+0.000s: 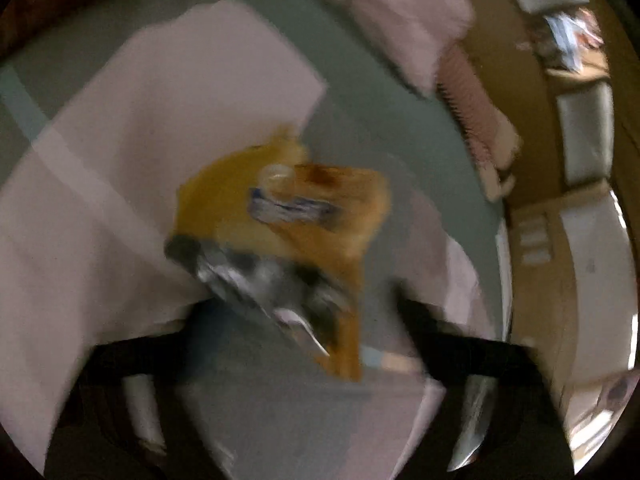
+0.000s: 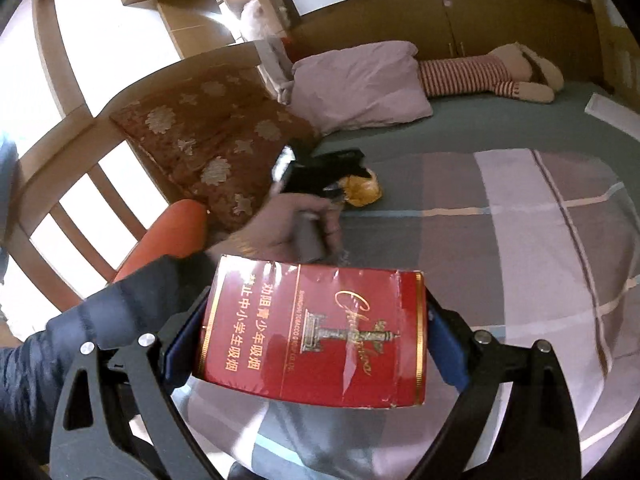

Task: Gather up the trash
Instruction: 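Grasp the yellow chip bag with the left tool while the right tool grasps the red cigarette box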

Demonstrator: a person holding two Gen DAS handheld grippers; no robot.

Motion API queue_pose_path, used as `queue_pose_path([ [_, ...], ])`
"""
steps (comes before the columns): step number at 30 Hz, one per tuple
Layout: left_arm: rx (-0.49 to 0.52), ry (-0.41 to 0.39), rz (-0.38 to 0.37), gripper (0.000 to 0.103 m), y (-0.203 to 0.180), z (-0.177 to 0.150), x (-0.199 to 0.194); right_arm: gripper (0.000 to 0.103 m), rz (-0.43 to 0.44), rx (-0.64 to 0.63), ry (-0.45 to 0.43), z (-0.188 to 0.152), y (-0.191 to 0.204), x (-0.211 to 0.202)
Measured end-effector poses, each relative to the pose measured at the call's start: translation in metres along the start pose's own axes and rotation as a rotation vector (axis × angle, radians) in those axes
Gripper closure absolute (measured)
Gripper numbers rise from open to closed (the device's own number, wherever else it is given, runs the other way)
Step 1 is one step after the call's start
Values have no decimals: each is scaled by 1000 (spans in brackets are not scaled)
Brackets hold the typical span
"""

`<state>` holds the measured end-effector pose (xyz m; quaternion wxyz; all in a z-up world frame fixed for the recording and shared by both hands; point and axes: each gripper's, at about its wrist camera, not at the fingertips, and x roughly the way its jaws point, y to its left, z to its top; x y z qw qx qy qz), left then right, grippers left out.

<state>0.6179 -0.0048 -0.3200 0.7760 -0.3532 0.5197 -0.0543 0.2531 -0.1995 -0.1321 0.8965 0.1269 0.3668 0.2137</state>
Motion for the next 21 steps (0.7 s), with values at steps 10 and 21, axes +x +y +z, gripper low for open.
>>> queue_pose_path([
  [10,443,-96,182,92,-36,-88,-98,10,-92,-33,-9,2,-15,-2],
  [21,799,-316,230,91,-43,-275,-276,10,-222,-80,-78,-10,-17,-35],
])
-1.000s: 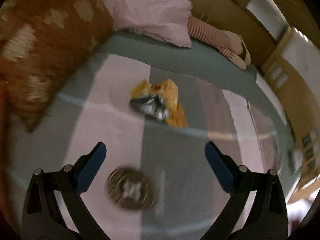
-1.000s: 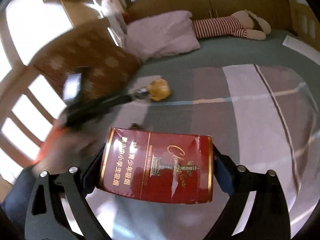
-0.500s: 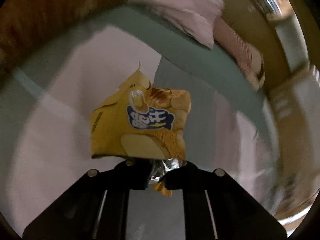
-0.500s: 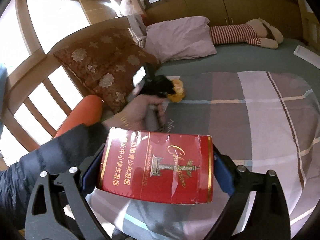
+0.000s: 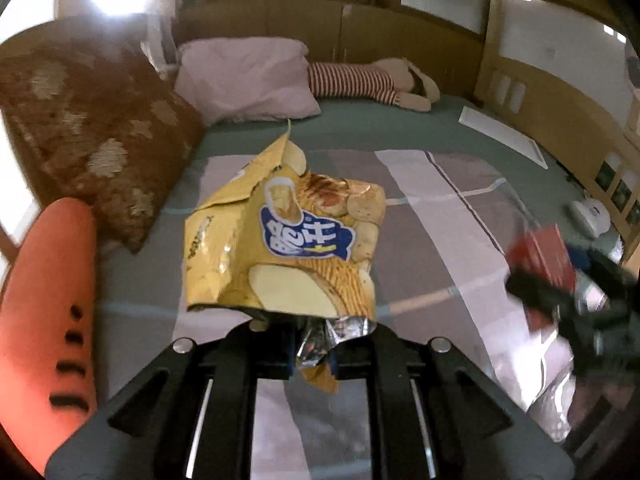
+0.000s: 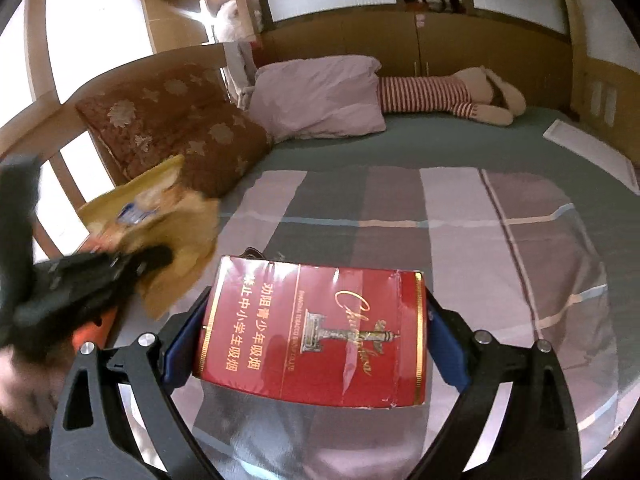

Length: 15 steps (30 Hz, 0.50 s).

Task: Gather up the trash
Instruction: 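Grasp the yellow chip bag with the left tool while the right tool grasps the red cigarette box, then carry the chip bag and red box to the wastebasket and open both tools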

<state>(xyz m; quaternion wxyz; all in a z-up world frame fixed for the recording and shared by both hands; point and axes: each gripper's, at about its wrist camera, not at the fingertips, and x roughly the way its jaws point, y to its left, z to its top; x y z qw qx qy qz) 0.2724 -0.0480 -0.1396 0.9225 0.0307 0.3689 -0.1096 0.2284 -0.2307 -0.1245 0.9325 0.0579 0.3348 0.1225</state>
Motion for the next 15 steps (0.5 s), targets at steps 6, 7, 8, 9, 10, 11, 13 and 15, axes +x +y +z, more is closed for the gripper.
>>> queue_pose_path([
  [6,-13,4,0,91,-7,-32,-9,10,-79,0,-60,-37,9,-33],
  [7,-7,6,3,91,-7,-34,-9,10,-96,-14,-59,-41,12,-33],
  [8,-2,5,7,91,-7,-34,-6,10,-100,-22,-54,-43,14,-32],
  [9,-5,5,6,91,-7,-34,-5,10,-100,-28,-49,-43,16,-29],
  [10,-12,7,1,91,-7,-34,-3,10,-101,-36,-45,-43,17,-26],
  [11,-18,9,-1,91,-6,-34,-2,10,-106,-41,-45,-43,17,-25],
  [13,-23,9,3,91,-4,-33,-1,10,-120,-43,-42,-43,16,-22],
  [15,-21,9,6,91,-3,-34,0,10,-117,-38,-38,-44,15,-21],
])
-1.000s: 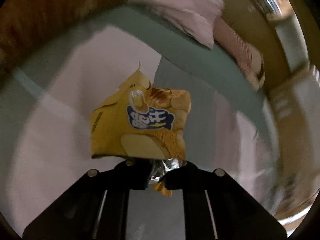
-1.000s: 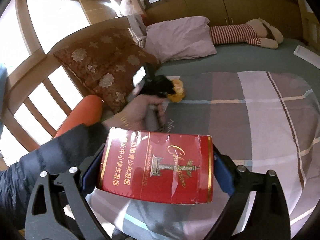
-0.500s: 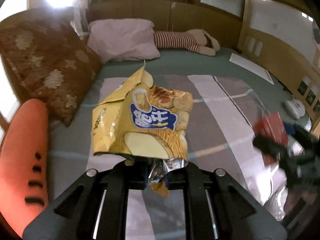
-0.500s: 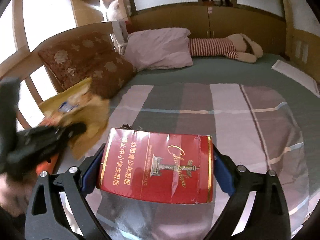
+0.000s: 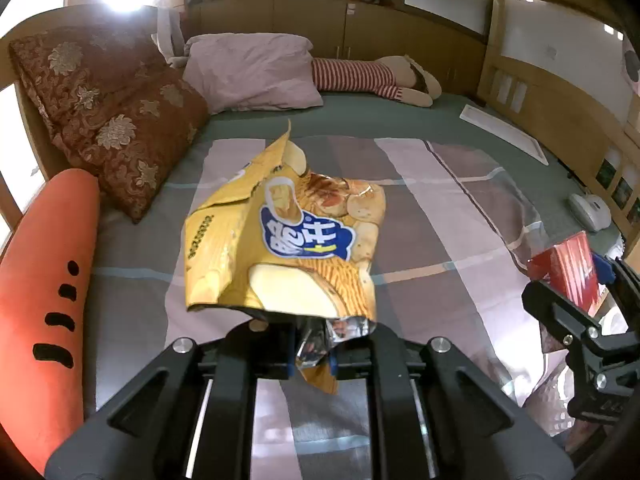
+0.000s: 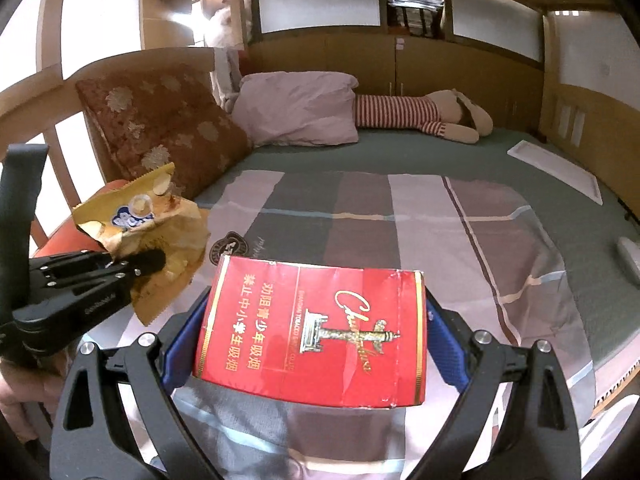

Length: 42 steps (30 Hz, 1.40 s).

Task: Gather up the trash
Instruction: 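Carry the chip bag and red box to the wastebasket and open both tools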

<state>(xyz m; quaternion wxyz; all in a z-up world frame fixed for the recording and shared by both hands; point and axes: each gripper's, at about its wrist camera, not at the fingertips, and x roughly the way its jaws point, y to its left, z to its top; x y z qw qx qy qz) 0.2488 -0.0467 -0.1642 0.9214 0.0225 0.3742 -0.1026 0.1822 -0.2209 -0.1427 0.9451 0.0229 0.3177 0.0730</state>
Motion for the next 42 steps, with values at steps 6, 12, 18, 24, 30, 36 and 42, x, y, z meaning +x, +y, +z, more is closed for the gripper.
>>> queue_pose_path([
  [6,2,13,-3,91,2,-1,5,10,-14,-15,-12,1,1,-4],
  [12,32,19,-44,91,-5,-5,4,10,-67,61,-131,0,-39,-79],
  [18,125,21,-124,91,-33,-13,-1,10,-297,190,-195,-50,-126,-183],
  [24,266,40,-261,91,-103,-21,-14,5,-507,343,-69,-140,-216,-211],
  [30,416,71,-466,91,-214,-31,-45,3,-546,569,-215,-162,-255,-266],
  [36,591,132,-670,87,-329,-49,-80,3,-586,507,-323,-139,-251,-315],
  [42,709,114,-721,3,-395,-69,-104,3,-572,509,-410,-128,-247,-350],
])
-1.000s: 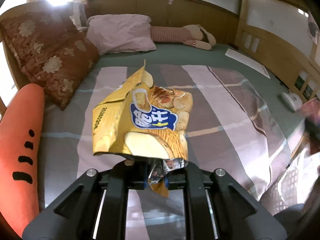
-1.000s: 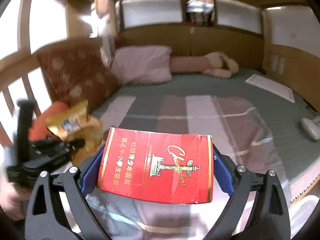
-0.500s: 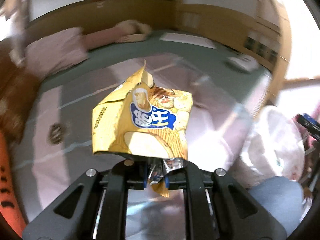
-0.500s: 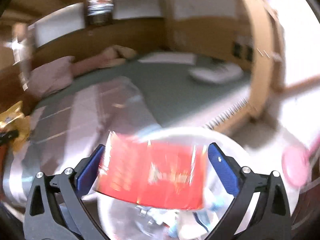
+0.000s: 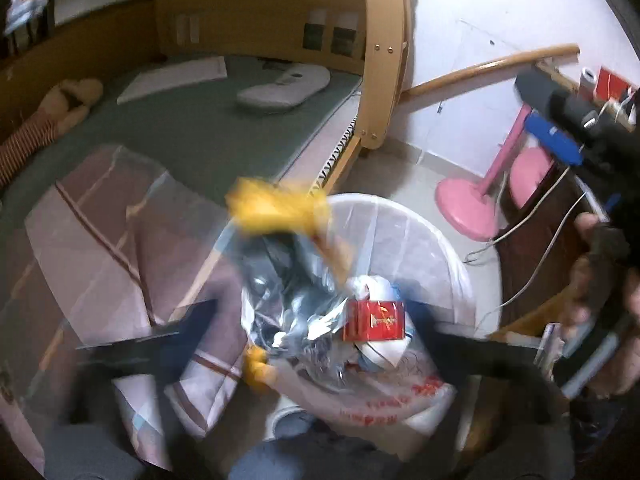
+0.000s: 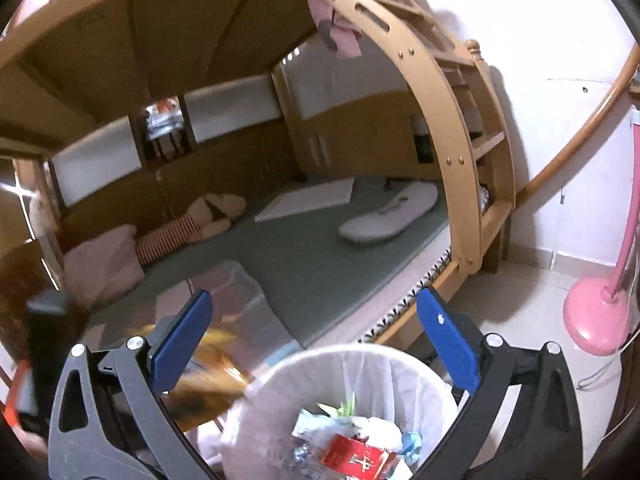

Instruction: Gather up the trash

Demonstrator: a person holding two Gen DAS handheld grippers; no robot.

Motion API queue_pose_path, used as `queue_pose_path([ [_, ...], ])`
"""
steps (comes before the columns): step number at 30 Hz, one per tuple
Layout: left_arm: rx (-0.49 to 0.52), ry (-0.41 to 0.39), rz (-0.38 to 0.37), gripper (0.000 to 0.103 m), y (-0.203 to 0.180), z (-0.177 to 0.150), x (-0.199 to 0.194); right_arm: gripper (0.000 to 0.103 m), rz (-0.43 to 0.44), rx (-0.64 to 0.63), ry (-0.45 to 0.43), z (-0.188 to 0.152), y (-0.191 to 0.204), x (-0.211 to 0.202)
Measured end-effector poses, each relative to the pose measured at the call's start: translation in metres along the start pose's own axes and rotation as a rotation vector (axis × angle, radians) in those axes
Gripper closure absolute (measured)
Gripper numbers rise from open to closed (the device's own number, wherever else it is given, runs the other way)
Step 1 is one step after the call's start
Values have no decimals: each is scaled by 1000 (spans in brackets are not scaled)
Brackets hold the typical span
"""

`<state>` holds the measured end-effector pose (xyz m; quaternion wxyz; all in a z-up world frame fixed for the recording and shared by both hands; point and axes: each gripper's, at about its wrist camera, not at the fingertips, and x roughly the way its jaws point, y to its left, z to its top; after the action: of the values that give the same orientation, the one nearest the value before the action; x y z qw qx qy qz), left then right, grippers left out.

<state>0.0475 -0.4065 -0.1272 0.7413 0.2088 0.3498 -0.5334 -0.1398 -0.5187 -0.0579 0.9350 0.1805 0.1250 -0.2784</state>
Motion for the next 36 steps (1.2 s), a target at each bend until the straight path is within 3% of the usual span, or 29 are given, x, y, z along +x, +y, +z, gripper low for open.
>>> queue_pose_path([
  [2,11,-32,31,3,0,1,-6,3,15,-11,-5,2,4,-1],
  [6,-64,-67,58,3,32,-5,-27,3,56,-43,32,-4,24,10],
  [12,-221,-158,240,3,138,-37,-90,3,153,-102,116,-16,83,42],
  [17,-399,-195,456,3,232,-95,-151,3,290,-193,166,-24,167,66],
  [23,-646,-198,654,3,323,-155,-196,3,474,-306,207,-49,294,94],
  [25,-728,-202,705,3,341,-175,-203,3,516,-344,231,-63,338,107],
  [28,-775,-182,747,3,355,-200,-206,3,547,-388,268,-81,384,127],
  [33,-799,-159,777,3,361,-213,-199,3,514,-439,290,-113,412,155],
  [36,-792,-170,777,3,359,-213,-199,3,495,-435,362,-125,409,168],
])
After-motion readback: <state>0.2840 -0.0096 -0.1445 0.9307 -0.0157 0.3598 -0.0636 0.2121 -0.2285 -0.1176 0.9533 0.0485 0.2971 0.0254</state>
